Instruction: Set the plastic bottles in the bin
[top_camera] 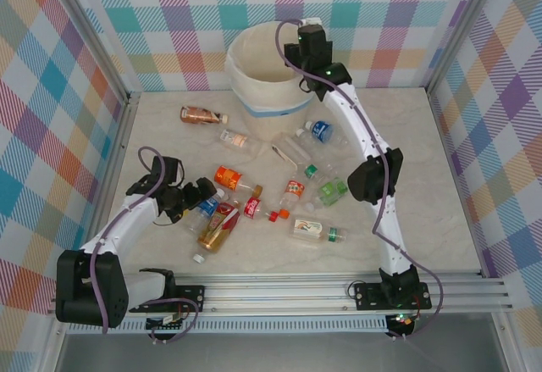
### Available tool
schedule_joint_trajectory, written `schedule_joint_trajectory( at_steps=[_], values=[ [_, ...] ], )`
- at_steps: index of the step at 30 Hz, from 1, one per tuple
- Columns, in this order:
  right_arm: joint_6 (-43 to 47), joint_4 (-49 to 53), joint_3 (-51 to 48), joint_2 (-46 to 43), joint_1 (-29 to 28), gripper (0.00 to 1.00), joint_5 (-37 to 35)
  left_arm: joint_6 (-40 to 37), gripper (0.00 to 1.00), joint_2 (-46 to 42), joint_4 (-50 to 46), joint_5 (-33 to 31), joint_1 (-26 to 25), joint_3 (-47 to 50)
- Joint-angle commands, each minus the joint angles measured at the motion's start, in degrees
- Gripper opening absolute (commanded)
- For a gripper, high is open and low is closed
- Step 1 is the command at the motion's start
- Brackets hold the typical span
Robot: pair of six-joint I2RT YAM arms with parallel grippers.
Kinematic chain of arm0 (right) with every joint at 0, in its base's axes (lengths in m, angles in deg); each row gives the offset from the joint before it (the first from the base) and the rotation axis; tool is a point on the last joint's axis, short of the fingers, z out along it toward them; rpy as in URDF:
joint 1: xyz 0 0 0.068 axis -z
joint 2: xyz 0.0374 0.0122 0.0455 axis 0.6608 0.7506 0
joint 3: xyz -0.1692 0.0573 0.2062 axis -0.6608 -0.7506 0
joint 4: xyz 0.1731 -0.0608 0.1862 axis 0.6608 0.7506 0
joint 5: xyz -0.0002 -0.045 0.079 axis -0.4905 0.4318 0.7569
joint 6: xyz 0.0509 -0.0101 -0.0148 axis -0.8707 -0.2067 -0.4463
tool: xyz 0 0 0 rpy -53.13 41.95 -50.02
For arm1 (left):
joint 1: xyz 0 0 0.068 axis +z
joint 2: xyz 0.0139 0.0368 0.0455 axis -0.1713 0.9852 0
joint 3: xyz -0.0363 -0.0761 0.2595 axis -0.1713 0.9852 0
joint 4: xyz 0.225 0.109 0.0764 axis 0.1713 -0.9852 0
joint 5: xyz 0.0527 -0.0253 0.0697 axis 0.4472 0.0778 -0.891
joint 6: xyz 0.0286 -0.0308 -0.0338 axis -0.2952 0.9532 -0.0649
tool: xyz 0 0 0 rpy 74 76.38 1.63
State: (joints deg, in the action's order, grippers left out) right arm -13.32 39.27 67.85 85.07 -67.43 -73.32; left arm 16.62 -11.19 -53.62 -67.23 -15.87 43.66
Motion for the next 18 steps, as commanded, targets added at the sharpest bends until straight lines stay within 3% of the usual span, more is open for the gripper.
schedule_joint_trajectory(
  at_steps=[1,5,7,12,18],
  values=[
    [-1.00,2.07,-2.02,-7.78,0.04,0.91,8.47,-1.50,1.00,-0.18,-0.39,-0.16,-1.82,0.51],
    [-3.76,2.42,-8.12,-13.95,-0.04,1.00,15.98,-2.05,1.00,-0.06,-6.03,-10.79,-6.17,-1.75],
    [-4.84,2.27,-12.15,-17.53,-0.04,1.00,19.50,-1.99,1.00,0.12,-7.73,-13.11,-7.53,-2.03],
    [-7.28,-1.12,-26.52,-27.61,-0.04,1.00,26.68,-1.99,1.00,0.66,-9.92,-15.68,-10.10,-1.92],
    [-9.13,-10.90,-48.90,-41.06,-0.04,1.00,32.33,-2.02,1.00,2.67,-5.37,-11.91,-10.26,-0.70]
  ],
)
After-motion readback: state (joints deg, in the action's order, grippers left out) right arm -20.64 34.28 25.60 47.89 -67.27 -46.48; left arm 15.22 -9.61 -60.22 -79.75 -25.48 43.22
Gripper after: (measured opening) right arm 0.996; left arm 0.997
